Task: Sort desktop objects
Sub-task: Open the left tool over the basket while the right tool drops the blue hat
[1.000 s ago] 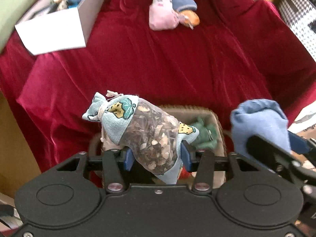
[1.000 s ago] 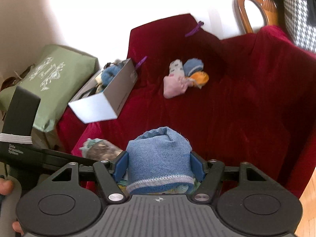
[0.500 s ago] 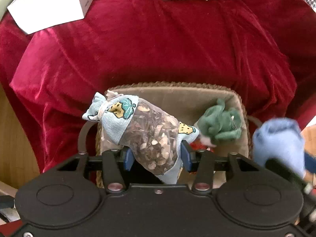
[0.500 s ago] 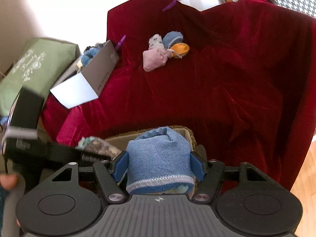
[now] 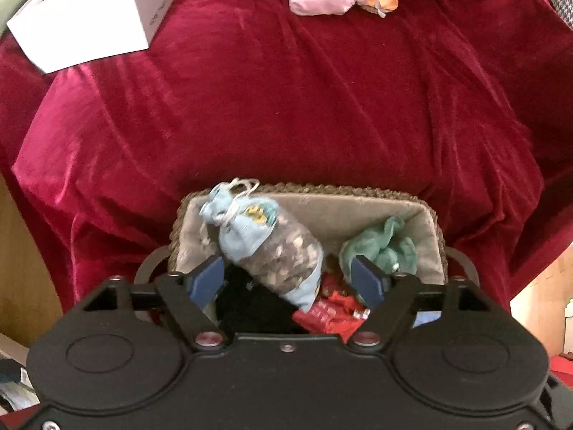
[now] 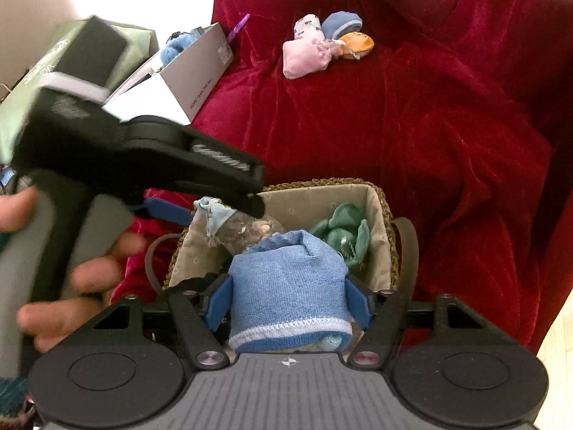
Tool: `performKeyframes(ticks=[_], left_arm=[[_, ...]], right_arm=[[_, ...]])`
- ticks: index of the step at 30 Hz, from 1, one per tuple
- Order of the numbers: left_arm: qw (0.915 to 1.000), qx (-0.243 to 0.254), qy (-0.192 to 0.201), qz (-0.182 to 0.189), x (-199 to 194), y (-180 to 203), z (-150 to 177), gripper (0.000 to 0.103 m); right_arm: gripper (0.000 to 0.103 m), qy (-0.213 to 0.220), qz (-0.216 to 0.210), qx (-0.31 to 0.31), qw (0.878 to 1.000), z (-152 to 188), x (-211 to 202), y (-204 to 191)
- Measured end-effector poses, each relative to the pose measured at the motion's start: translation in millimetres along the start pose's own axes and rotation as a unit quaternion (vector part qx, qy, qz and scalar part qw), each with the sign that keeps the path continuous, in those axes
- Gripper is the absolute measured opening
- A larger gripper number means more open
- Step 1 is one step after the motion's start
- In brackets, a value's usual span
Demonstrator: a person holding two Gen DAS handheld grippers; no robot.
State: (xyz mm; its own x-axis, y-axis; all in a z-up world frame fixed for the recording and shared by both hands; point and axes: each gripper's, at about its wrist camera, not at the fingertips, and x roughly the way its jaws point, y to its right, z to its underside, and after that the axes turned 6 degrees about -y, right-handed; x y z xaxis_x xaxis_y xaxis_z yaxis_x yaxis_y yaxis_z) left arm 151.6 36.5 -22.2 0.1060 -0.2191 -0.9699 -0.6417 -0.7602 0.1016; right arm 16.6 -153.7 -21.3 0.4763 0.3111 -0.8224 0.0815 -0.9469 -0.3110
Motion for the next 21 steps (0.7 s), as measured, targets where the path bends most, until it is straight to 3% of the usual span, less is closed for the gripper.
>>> performKeyframes(ticks=[5, 10, 12, 16, 17, 21], left_arm=[[0.9988, -0.034, 0.03, -0.015, -23, -6, 18, 0.074], [0.9947, -0.023, 0.074, -0.068, -45, -4, 33, 0.081], [0.9937, -0.024, 0.083, -0.072, -50, -5, 36, 0.081], [0.9945, -0.04, 0.083, -0.049, -55, -14, 39, 0.086], [0.9945, -0.041, 0.082, -0.051, -54, -15, 39, 0.087], [0.9942, -0.044, 0.071, -0.068, -46, -19, 39, 0.087]], right_arm=[[0.066, -0.018, 0.006, 0.0, 1.0, -1, 8, -5], [0.067, -0.003, 0.011, -0.031, 0.999, 3, 4, -18], [0.068, -0.011, 0.008, -0.034, 0.999, 1, 9, -21], [0.074, -0.009, 0.02, -0.034, 0.999, -2, 11, -25], [0.078, -0.01, 0.017, -0.035, 0.999, -3, 10, -25], [0.079, -0.003, 0.02, -0.033, 0.999, -4, 9, -25]])
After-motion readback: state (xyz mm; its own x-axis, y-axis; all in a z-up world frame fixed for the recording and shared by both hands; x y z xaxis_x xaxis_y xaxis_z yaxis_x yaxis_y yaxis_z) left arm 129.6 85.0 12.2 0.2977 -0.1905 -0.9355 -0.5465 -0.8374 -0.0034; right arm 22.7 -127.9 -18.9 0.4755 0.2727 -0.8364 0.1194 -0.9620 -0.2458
